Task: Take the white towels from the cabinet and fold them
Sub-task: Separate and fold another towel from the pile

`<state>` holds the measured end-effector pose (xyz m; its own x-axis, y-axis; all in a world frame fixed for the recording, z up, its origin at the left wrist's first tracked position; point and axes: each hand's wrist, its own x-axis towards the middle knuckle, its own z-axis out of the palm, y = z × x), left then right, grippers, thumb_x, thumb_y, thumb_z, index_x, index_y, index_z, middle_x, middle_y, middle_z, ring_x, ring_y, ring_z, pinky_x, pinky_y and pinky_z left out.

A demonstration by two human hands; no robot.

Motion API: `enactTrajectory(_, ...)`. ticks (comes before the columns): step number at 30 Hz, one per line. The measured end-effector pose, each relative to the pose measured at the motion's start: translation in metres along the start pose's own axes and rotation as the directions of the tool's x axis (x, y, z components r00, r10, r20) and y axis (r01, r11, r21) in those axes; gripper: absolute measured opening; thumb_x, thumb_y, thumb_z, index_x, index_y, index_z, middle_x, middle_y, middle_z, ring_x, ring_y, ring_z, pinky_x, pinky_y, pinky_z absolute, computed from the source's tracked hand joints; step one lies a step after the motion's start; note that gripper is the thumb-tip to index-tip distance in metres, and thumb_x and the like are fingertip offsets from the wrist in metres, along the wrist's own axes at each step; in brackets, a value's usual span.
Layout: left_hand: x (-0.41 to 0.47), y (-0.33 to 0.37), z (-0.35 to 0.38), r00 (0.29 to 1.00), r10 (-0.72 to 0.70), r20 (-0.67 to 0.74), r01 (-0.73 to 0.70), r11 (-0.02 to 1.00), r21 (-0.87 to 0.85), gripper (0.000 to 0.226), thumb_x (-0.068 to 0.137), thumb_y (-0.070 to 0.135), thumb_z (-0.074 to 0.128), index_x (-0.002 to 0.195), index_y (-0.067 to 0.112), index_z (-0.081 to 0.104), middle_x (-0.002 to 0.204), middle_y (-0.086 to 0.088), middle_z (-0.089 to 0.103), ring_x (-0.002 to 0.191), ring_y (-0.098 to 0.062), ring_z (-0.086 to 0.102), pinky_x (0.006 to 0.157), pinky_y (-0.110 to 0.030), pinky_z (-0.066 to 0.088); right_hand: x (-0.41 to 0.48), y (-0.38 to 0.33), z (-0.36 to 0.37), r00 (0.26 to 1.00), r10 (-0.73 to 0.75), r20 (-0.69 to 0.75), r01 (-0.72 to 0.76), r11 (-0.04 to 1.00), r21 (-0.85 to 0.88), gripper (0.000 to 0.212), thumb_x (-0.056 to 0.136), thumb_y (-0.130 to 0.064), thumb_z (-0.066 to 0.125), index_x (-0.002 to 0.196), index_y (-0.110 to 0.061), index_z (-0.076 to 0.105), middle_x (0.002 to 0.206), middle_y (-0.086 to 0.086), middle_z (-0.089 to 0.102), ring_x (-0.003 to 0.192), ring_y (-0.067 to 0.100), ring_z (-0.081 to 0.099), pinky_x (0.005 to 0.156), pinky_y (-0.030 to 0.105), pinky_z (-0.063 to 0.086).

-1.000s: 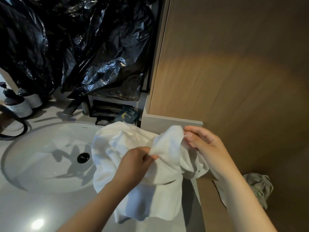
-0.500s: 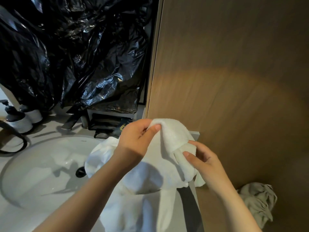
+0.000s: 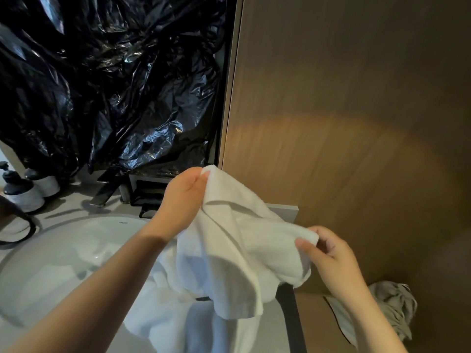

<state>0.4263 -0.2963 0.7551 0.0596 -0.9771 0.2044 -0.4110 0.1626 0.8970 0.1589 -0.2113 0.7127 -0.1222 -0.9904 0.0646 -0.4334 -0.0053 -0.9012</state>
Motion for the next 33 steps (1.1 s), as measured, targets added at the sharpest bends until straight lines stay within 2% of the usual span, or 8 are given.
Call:
enactTrajectory(4,0.000,0.015,0.004,0.991,-0.123,0.060,0.130,0.981,-0.143,0.029,0.101,0.041,0.039,0.093,0.020,0.057,0.098,0.007,0.056,0.090,-0.012,0.049,0.082,-0.027,0.036,0.006,-0.014,-0.002,0.994,-0.008,0.110,0.006,1.000,0.025,0.008,0.094,-0.021,0.061,0.096,-0.017,0.067,0.089,-0.007,0.070,0.085,0.011,0.066,0.067,0.020,0.052)
enactTrajectory(6,-0.001,0.020,0.004,0.987,-0.147,0.060,0.149,0.989,-0.020,0.042,0.096,0.052,0.042,0.087,0.015,0.060,0.088,0.001,0.058,0.079,-0.012,0.050,0.074,-0.029,0.037,0.007,-0.017,0.001,0.996,-0.018,0.088,0.015,0.999,0.036,0.007,0.093,-0.021,0.062,0.095,-0.017,0.068,0.089,-0.004,0.072,0.085,0.015,0.067,0.068,0.024,0.053)
enactTrajectory(8,-0.001,0.022,0.002,0.998,-0.031,0.049,0.028,0.997,0.068,0.049,0.087,0.053,0.057,0.087,0.004,0.063,0.081,-0.012,0.062,0.068,-0.011,0.051,0.063,-0.025,0.038,0.009,-0.025,0.000,0.997,-0.068,-0.024,0.070,0.995,0.068,0.008,0.093,-0.021,0.062,0.092,-0.015,0.068,0.086,0.000,0.070,0.081,0.020,0.066,0.069,0.031,0.051)
enactTrajectory(12,0.007,0.049,-0.009,0.987,0.155,0.034,-0.156,0.988,0.011,0.040,0.084,0.044,0.066,0.088,0.005,0.065,0.088,-0.012,0.066,0.070,-0.019,0.057,0.058,-0.020,0.040,0.023,-0.066,-0.012,0.964,-0.151,-0.220,0.191,0.966,0.174,0.016,0.093,-0.027,0.061,0.092,-0.012,0.066,0.086,0.010,0.066,0.080,0.028,0.063,0.071,0.040,0.048)
enactTrajectory(18,0.015,0.082,-0.020,0.942,0.324,-0.085,-0.326,0.945,-0.004,0.023,0.086,0.037,0.067,0.081,0.015,0.062,0.078,0.001,0.061,0.067,-0.009,0.052,0.060,-0.011,0.037,0.040,-0.126,-0.019,0.932,-0.200,-0.301,0.283,0.922,0.263,0.018,0.094,-0.034,0.061,0.092,-0.017,0.067,0.083,0.004,0.066,0.073,0.016,0.060,0.064,0.025,0.049)
enactTrajectory(26,0.021,0.033,-0.024,0.978,0.191,-0.082,-0.175,0.970,0.170,0.026,0.089,0.036,0.064,0.079,0.012,0.061,0.074,0.002,0.059,0.065,-0.007,0.050,0.056,-0.010,0.035,0.058,-0.093,0.013,0.989,-0.054,-0.141,0.091,0.957,0.274,0.041,0.091,-0.035,0.064,0.095,0.005,0.060,0.089,0.033,0.059,0.073,0.027,0.051,0.066,0.039,0.039)
enactTrajectory(30,0.001,-0.016,-0.014,0.987,0.133,-0.088,-0.100,0.946,0.308,0.034,0.087,0.041,0.066,0.113,0.019,0.062,0.108,-0.001,0.059,0.100,-0.018,0.056,0.084,-0.025,0.046,0.060,-0.044,0.036,0.995,0.103,0.019,-0.104,0.967,0.231,0.027,0.095,-0.025,0.061,0.118,-0.012,0.065,0.106,0.006,0.072,0.093,0.021,0.066,0.079,0.038,0.054)
enactTrajectory(33,-0.024,-0.029,-0.012,0.964,0.251,-0.087,-0.209,0.919,0.333,0.047,0.081,0.052,0.063,0.114,0.019,0.062,0.110,0.003,0.056,0.103,-0.015,0.050,0.089,-0.029,0.042,0.047,-0.028,0.043,0.982,0.188,0.021,-0.189,0.971,0.148,0.054,0.095,-0.028,0.062,0.145,-0.024,0.042,0.138,-0.006,0.052,0.125,0.016,0.054,0.105,0.043,0.047)
